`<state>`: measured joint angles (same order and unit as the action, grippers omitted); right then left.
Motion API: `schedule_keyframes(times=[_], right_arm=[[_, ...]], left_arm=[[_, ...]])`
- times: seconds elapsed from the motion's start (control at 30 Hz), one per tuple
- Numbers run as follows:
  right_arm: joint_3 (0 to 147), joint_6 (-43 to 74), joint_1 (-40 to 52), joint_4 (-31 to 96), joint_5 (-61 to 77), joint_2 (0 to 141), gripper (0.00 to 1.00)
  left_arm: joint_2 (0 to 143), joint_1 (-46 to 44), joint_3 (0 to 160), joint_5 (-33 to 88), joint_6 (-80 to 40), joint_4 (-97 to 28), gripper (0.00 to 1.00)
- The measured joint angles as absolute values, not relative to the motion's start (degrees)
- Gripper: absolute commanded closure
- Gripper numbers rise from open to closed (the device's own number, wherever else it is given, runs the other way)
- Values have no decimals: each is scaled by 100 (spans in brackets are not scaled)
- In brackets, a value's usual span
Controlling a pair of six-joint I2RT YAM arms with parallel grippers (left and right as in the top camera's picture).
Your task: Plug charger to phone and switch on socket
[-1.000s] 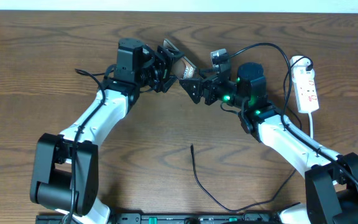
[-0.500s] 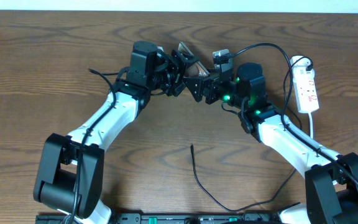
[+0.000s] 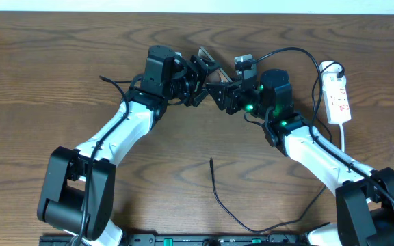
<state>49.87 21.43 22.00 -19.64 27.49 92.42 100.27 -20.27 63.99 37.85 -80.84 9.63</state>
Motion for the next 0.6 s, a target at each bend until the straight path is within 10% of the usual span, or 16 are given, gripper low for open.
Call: schedule_keyframes(times=[0.6], right_arm=[[4987,2137,2193,-1883,2630,9240,73]], left_arm=[[10027,-2180,6399,3754,-8125,1050,93]])
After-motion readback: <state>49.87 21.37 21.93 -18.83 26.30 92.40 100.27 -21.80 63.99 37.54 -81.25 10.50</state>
